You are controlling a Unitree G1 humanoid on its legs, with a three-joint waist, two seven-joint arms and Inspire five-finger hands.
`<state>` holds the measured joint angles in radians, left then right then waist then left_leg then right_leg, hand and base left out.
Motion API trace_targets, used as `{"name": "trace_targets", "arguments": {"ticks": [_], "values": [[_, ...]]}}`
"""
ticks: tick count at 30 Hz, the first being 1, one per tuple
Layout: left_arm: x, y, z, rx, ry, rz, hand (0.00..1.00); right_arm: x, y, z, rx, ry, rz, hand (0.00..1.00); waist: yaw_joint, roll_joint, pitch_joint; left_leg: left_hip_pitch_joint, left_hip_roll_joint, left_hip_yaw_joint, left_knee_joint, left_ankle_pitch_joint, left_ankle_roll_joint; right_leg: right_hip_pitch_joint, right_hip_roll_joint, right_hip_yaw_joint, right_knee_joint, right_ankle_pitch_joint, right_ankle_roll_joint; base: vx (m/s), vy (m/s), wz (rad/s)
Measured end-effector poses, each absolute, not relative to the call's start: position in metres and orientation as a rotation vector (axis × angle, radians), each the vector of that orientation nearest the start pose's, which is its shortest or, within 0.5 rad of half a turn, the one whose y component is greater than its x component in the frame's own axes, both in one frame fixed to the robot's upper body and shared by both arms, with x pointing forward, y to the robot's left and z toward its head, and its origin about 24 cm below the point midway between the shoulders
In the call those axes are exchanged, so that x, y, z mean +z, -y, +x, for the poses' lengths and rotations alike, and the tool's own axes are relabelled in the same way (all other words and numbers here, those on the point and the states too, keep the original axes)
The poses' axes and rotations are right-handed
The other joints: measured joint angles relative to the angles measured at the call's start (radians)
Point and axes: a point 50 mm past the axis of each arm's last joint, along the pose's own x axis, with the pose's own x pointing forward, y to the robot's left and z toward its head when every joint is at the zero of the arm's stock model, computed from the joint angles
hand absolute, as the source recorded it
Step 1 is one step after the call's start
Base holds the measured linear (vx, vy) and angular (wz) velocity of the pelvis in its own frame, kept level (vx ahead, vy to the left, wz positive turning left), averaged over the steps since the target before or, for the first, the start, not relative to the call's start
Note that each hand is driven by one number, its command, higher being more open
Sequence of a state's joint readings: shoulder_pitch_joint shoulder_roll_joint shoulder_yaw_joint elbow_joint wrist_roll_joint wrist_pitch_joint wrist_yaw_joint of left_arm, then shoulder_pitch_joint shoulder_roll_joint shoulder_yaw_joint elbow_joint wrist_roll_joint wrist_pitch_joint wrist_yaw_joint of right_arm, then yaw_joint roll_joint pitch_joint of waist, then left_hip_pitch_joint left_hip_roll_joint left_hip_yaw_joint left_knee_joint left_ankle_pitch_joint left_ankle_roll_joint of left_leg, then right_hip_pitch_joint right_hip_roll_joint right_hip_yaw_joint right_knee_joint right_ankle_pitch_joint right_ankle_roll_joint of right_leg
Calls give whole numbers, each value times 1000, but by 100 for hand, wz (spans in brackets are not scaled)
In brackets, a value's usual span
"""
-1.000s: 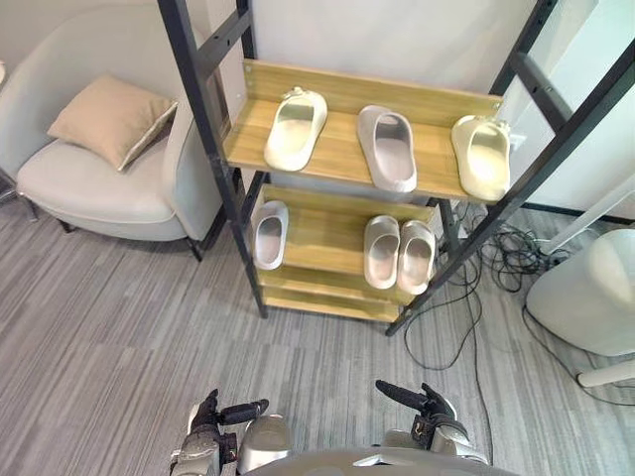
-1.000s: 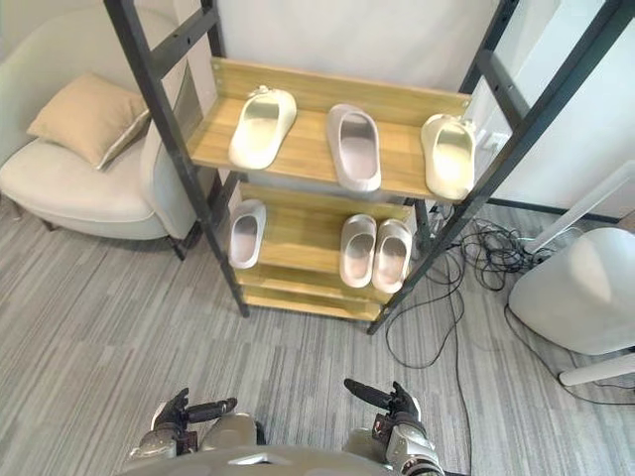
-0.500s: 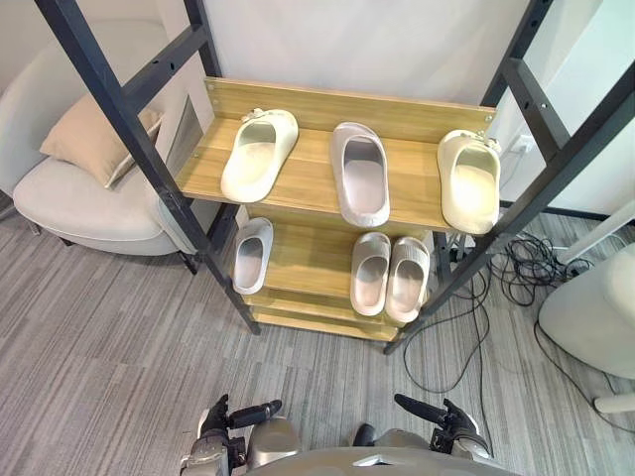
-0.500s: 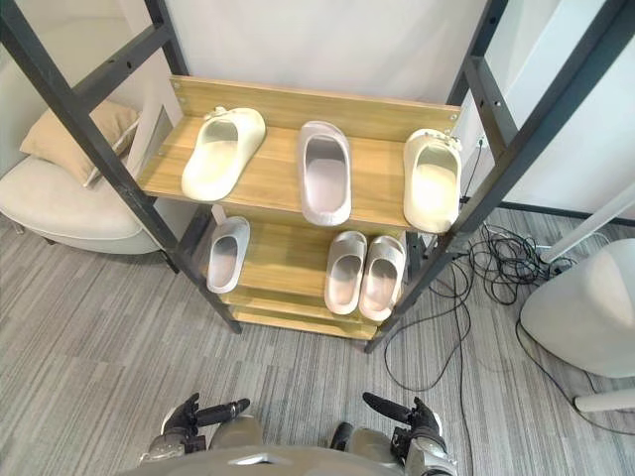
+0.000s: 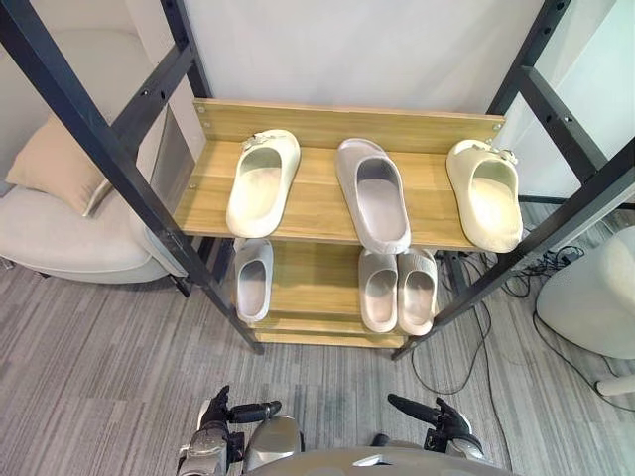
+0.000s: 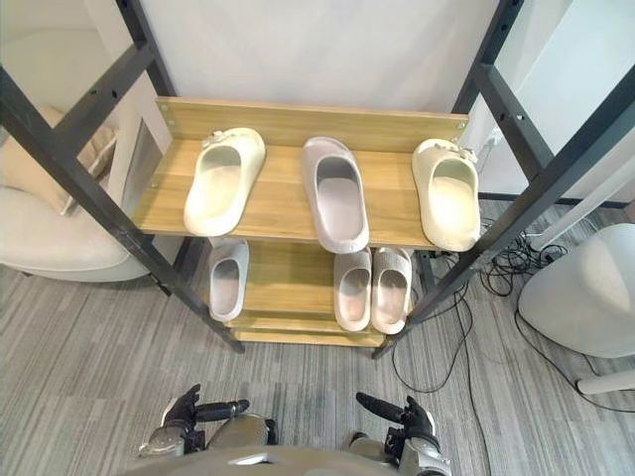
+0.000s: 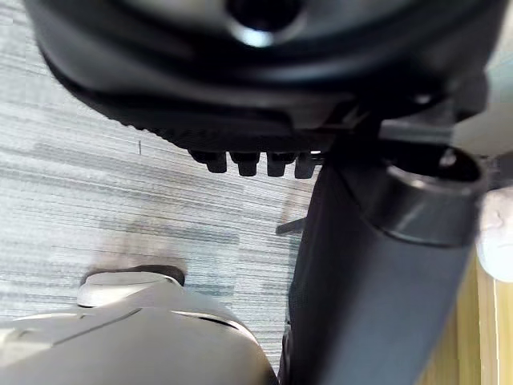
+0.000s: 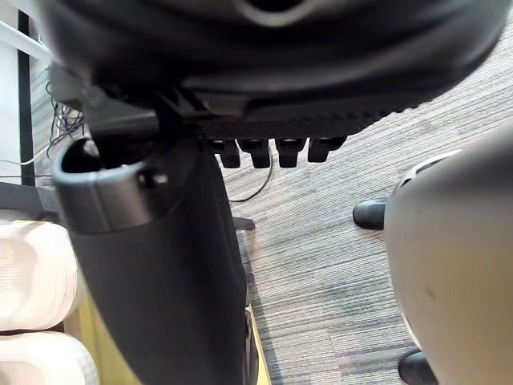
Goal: Organize the slippers on the shoe rack
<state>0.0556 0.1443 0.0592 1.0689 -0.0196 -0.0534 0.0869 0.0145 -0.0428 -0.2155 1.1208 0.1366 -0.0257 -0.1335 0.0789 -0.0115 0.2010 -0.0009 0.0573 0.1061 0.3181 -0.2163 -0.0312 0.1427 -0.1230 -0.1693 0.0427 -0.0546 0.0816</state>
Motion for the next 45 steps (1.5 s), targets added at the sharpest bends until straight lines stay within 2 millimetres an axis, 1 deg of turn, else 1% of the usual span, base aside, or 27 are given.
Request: {"name": "trace_targets", "arguments": {"ticks": [1, 4, 6, 9, 12, 14, 15, 17, 19, 21, 22, 23, 24, 28, 29, 31, 32, 33, 36, 37, 38, 41, 43, 45], "values": [[-155, -217, 104, 206, -1062, 144, 100, -162, 197, 103, -414, -1100, 121, 100, -1, 3, -1, 7, 1, -1, -15, 7, 4, 0, 3, 0, -1, 0, 0, -7, -58, -3], [-158, -214, 100, 181, -1083, 158, 100, -163, 199, 101, -386, -1111, 81, 100, -3, 12, -18, 26, 0, -7, -67, 34, 0, 0, 6, -7, -6, 0, 0, -8, -94, 2], [-158, -214, 98, 179, -1088, 158, 100, -163, 198, 101, -367, -1113, 62, 100, -5, 13, -27, 34, -3, -16, -98, 53, -3, 0, 6, -17, -9, 0, 0, -7, -93, 14], [-158, -215, 97, 180, -1091, 159, 100, -163, 194, 102, -309, -1114, 20, 100, -4, 7, -36, 39, -10, -41, -140, 83, -3, 1, 6, -43, -16, 1, 0, -14, -73, 25], [-158, -216, 96, 181, -1092, 163, 100, -162, 187, 107, -210, -1112, -50, 100, 2, -2, -42, 40, -20, -75, -178, 113, -4, 10, 4, -76, -31, 6, -2, -22, -56, 36], [-158, -217, 95, 180, -1094, 168, 100, -161, 173, 117, -78, -1090, -130, 100, 16, -6, -43, 41, -27, -99, -211, 139, -4, 11, 1, -101, -35, 7, -4, -32, -38, 31], [-158, -217, 95, 177, -1093, 172, 100, -160, 169, 120, -38, -1082, -152, 100, 19, -7, -43, 41, -28, -105, -220, 147, -4, 11, 1, -105, -36, 8, -4, -49, -45, 29], [-158, -217, 95, 173, -1088, 179, 100, -155, 147, 135, 144, -1023, -250, 100, 27, -10, -42, 41, -31, -127, -248, 172, -5, 10, 1, -129, -39, 11, -6, -46, -41, 29], [-158, -217, 96, 173, -1084, 179, 100, -149, 128, 148, 274, -953, -301, 100, 31, -11, -40, 40, -32, -141, -263, 185, -7, 10, 2, -141, -40, 12, -6, -46, -32, 22], [-157, -217, 97, 174, -1078, 179, 100, -133, 95, 166, 465, -818, -345, 100, 46, -11, -39, 40, -32, -153, -275, 199, -8, 10, 4, -152, -40, 13, -8, -54, -20, 19], [-157, -216, 98, 173, -1073, 180, 100, -125, 81, 173, 542, -755, -347, 100, 54, -12, -38, 40, -32, -159, -282, 205, -9, 10, 4, -158, -42, 14, -8, -53, -9, 21], [-156, -217, 100, 176, -1064, 184, 100, -115, 62, 179, 633, -683, -339, 100, 58, -14, -36, 34, -35, -173, -284, 209, -8, 10, 4, -170, -43, 14, -8, -44, -5, 23], [-156, -217, 100, 177, -1059, 186, 100, -110, 55, 182, 665, -658, -323, 100, 60, -16, -35, 31, -36, -179, -284, 211, -8, 10, 3, -177, -45, 14, -8, -39, -3, 29], [-154, -218, 108, 185, -1035, 204, 100, -80, 12, 188, 854, -510, -246, 100, 87, -27, -22, 13, -45, -215, -283, 218, -9, 14, 1, -211, -53, 15, -7, -16, 1, 25], [-153, -218, 108, 186, -1033, 209, 100, -75, 8, 189, 875, -490, -238, 100, 89, -28, -21, 11, -47, -220, -282, 218, -9, 15, 1, -215, -55, 15, -7, 6, 1, 22], [-152, -219, 111, 197, -1023, 226, 100, -50, -10, 193, 945, -379, -173, 100, 94, -32, -12, 1, -50, -231, -277, 218, -9, 15, 1, -228, -58, 15, -7, 6, 0, 16], [-152, -219, 111, 198, -1021, 227, 100, -42, -14, 194, 957, -349, -146, 100, 95, -33, -11, 0, -50, -232, -276, 218, -9, 15, 1, -230, -60, 15, -7, 3, 0, 8], [-152, -220, 112, 202, -1018, 230, 100, -28, -18, 197, 967, -295, -91, 100, 98, -34, -10, -2, -51, -234, -275, 218, -9, 16, 1, -232, -60, 15, -7, 1, 1, 4], [-152, -220, 112, 207, -1017, 234, 100, 1, -20, 201, 986, -187, -4, 100, 99, -34, -10, -2, -51, -235, -274, 218, -9, 16, 0, -232, -58, 15, -7, 0, 0, 0], [-152, -220, 111, 208, -1018, 242, 100, 27, -17, 202, 1002, -81, 54, 100, 92, -34, -10, -2, -50, -235, -272, 217, -10, 16, -1, -232, -55, 15, -7, 0, 0, 0], [-152, -220, 111, 207, -1019, 247, 100, 35, -16, 202, 1004, -50, 78, 100, 88, -34, -10, -1, -50, -234, -272, 216, -11, 16, -1, -232, -54, 14, -7, 0, 0, 0], [-152, -221, 110, 201, -1026, 264, 100, 82, -9, 203, 1008, 142, 183, 100, 69, -34, -10, 4, -47, -228, -268, 214, -14, 15, -1, -224, -44, 13, -9, -31, 11, -7], [-153, -221, 109, 192, -1028, 284, 100, 126, 4, 202, 983, 341, 298, 100, 55, -33, -11, 16, -44, -214, -268, 213, -16, 15, -2, -208, -33, 11, -11, -21, 14, -18], [-153, -221, 108, 191, -1029, 291, 100, 139, 11, 203, 954, 416, 342, 100, 51, -33, -12, 20, -43, -207, -267, 212, -16, 14, -3, -201, -31, 11, -11, -17, 16, -15]]}}
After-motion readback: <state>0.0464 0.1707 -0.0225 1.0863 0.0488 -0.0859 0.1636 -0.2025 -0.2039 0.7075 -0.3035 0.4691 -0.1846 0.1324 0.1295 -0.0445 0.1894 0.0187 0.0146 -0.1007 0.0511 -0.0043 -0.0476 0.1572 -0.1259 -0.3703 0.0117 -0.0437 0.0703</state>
